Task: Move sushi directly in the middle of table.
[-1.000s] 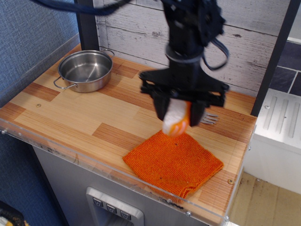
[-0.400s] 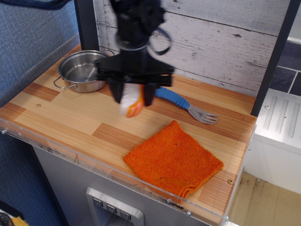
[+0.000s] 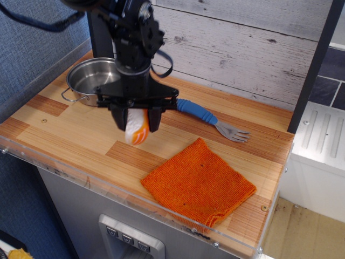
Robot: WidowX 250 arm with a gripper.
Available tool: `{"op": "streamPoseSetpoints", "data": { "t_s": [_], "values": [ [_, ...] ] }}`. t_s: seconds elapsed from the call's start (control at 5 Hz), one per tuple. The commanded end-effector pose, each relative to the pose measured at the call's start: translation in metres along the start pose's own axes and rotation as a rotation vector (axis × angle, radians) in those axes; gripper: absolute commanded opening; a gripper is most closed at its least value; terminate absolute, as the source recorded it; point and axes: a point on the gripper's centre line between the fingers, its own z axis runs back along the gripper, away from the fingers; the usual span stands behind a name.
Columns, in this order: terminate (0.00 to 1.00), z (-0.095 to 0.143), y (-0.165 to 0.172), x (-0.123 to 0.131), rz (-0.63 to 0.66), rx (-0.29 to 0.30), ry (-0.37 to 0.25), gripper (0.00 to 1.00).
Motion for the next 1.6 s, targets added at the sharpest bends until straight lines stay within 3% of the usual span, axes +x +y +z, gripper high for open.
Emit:
{"op": "streamPoseSetpoints", "data": {
  "t_s": [0.0, 0.2, 0.4, 0.6, 0.8, 1.2, 1.4],
  "values": [
    [0.00, -0.013, 0.009, 0.014, 0.003, -0.034, 0.021, 0.00],
    [0.00, -0.012, 0.006, 0.013, 0.046, -0.007, 0.050, 1.00],
    [0.00, -0.011, 0.005, 0.011, 0.057, -0.009, 0.085, 1.00],
    [0.00, -0.006, 0.005, 0.015, 0.050, 0.001, 0.070, 1.00],
    [0.00, 0.008, 0.003, 0.022, 0.034, -0.028, 0.031, 1.00],
    [0.00, 0.059, -0.006, 0.038, -0.063, -0.076, -0.099, 1.00],
    [0.00, 0.087, -0.013, 0.035, -0.062, -0.075, -0.164, 1.00]
  ]
}}
